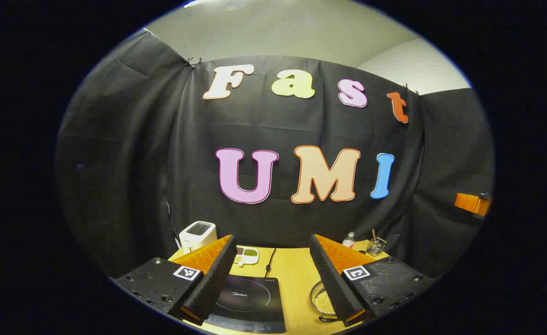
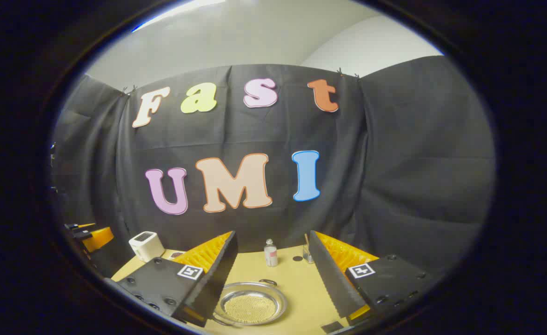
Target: First push the handle of the pot to place it horizontally, then grasp the pot with both hands and set it on the induction cooktop.
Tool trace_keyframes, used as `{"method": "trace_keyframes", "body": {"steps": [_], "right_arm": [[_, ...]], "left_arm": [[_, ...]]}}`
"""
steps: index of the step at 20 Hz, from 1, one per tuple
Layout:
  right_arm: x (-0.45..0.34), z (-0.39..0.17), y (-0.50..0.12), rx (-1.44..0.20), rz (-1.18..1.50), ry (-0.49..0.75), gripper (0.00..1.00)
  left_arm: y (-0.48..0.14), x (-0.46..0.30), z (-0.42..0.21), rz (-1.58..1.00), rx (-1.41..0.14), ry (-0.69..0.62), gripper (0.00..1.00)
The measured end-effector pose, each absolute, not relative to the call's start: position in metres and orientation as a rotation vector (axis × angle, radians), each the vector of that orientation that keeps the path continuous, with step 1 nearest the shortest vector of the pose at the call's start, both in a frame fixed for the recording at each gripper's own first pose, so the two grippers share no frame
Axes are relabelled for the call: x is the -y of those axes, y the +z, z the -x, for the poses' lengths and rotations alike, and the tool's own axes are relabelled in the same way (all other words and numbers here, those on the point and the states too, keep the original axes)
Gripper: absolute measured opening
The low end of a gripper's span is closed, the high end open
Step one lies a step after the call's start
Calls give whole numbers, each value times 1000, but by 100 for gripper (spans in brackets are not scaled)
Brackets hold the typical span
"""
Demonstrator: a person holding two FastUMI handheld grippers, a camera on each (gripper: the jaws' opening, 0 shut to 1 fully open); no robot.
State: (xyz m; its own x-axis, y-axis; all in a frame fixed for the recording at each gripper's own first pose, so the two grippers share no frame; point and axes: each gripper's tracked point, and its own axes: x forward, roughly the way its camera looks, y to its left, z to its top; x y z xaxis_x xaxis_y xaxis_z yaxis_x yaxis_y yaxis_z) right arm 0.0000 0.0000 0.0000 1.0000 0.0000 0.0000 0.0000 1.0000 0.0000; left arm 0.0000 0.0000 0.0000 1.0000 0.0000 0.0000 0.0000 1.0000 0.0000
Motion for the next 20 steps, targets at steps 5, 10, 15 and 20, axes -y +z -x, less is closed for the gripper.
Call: {"method": "trace_keyframes", "body": {"steps": [5,10,15,20], "right_arm": [[9,-7,-3,-24,17,5,97],[7,-14,-10,-56,-20,78,94],[21,-23,-13,-57,-13,99,94],[30,-33,-12,-48,-31,135,94]], "left_arm": [[-1,4,-5,0,-1,16,96],[-3,11,-3,-7,-5,44,92],[-7,20,1,-10,-2,65,92],[-17,34,0,6,-20,91,93]]}}
